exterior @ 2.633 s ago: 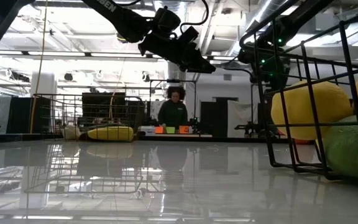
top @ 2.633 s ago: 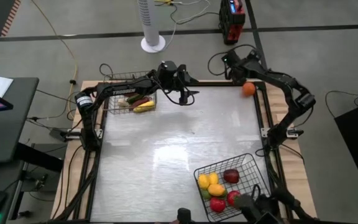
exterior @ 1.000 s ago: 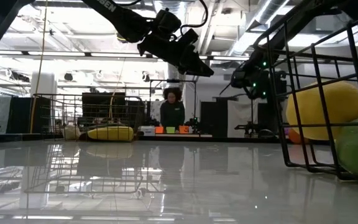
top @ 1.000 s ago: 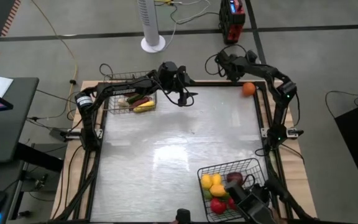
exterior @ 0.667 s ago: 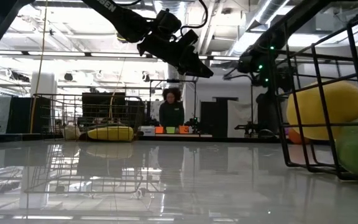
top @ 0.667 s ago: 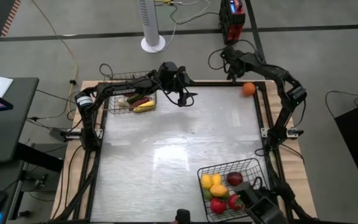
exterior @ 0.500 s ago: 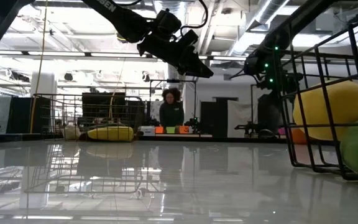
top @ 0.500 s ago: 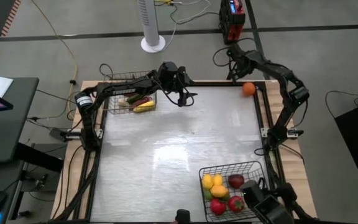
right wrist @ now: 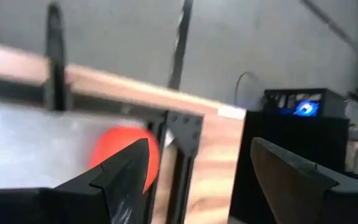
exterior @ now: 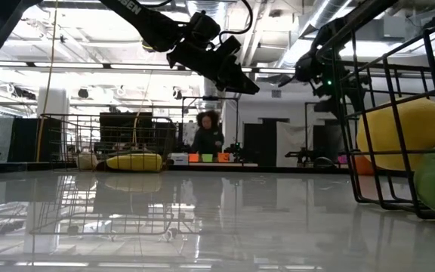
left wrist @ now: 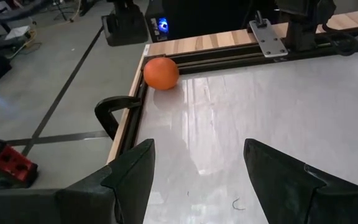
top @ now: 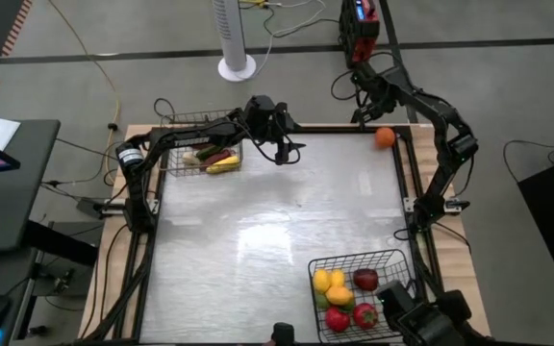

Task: Sort produce into baskets
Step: Move the bottom wire basket to the center of the table

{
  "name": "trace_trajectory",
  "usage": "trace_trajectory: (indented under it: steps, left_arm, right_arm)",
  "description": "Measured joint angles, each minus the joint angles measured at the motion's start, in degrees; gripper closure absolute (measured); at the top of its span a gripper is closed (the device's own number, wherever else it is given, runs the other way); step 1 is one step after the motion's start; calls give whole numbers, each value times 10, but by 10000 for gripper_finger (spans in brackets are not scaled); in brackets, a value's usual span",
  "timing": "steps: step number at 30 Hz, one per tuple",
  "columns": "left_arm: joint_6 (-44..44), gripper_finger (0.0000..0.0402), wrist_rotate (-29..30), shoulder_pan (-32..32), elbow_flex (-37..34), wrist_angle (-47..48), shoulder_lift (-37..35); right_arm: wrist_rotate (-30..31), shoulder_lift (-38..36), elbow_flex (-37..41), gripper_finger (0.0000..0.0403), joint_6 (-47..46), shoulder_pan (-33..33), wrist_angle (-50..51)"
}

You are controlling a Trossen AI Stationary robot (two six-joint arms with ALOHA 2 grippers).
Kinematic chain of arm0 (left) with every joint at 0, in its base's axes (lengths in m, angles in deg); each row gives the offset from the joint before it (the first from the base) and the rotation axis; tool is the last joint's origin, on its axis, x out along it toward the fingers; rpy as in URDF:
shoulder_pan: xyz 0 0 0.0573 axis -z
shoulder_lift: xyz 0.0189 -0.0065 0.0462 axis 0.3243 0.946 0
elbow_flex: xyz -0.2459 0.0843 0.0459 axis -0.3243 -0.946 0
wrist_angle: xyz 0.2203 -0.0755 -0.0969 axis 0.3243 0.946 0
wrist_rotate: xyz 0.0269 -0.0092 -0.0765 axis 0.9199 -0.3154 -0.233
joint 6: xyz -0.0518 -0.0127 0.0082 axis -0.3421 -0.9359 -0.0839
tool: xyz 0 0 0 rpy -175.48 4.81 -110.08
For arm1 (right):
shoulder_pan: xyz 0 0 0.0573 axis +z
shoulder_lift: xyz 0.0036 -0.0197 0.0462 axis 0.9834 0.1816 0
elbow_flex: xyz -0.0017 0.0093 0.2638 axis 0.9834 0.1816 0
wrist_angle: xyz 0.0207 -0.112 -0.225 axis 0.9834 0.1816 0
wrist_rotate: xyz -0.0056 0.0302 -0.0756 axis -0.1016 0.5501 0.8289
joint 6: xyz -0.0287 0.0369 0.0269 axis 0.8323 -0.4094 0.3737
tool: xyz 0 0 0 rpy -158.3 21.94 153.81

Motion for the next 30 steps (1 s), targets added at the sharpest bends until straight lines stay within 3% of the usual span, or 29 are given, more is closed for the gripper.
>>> trace_trajectory:
  steps: [5,11,20,26,30]
  left_arm:
    - [0,166,0,0,0,0,0]
    - [0,166,0,0,0,2,0]
    - [3,166,-2,0,0,22,-10]
    - [1,166,-7,1,0,32,-15]
    - [1,166,-9,1,0,31,-18]
  right_arm:
    - [-95,0,-10,95,-29,-1,39]
    - [-203,0,-10,95,-137,0,132]
    - [-183,13,32,95,-150,2,138]
    - [-245,39,64,95,-121,-7,103]
    - [-250,29,63,95,-125,-19,91]
